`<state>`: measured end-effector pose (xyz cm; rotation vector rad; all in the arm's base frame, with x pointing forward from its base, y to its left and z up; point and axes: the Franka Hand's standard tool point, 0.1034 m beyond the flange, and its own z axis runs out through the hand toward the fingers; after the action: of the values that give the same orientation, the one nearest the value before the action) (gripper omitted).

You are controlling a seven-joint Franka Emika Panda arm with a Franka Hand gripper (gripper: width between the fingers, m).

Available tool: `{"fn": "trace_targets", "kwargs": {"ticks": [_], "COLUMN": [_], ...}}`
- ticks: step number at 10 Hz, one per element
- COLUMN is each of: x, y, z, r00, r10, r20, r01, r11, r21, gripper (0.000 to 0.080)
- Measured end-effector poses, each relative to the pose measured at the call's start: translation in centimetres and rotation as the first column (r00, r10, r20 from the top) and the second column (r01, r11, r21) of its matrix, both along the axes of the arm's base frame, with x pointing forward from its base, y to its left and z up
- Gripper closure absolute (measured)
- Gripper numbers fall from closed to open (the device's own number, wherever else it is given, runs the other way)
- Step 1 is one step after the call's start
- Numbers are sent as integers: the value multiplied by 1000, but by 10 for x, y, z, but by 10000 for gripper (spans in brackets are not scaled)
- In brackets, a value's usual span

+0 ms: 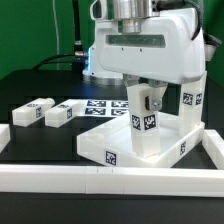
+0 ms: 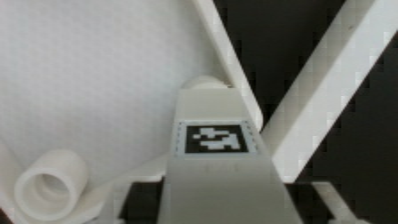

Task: Assemble desk

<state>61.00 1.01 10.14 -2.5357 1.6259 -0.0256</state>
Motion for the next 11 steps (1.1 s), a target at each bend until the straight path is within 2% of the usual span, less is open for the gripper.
{"fn": "trace_targets", "kwargs": {"ticks": [1, 2, 3, 4, 6, 8, 11], "x": [0, 0, 0, 0, 0, 0, 1], "y": [0, 0, 0, -1, 1, 3, 2], "z": [0, 0, 0, 0, 0, 0, 1], "r00": [1000, 998, 995, 981, 923, 809, 653], "r10": [22, 55, 97, 192, 385, 587, 756], "r20": [2, 5, 9, 16, 29, 37, 39], "r01": [-22, -55, -97, -192, -383, -584, -750], "r11": [1000, 998, 995, 981, 922, 809, 653], "r21": [-2, -5, -9, -21, -45, -76, -106], "gripper": [421, 246, 246, 170, 156, 151, 150]}}
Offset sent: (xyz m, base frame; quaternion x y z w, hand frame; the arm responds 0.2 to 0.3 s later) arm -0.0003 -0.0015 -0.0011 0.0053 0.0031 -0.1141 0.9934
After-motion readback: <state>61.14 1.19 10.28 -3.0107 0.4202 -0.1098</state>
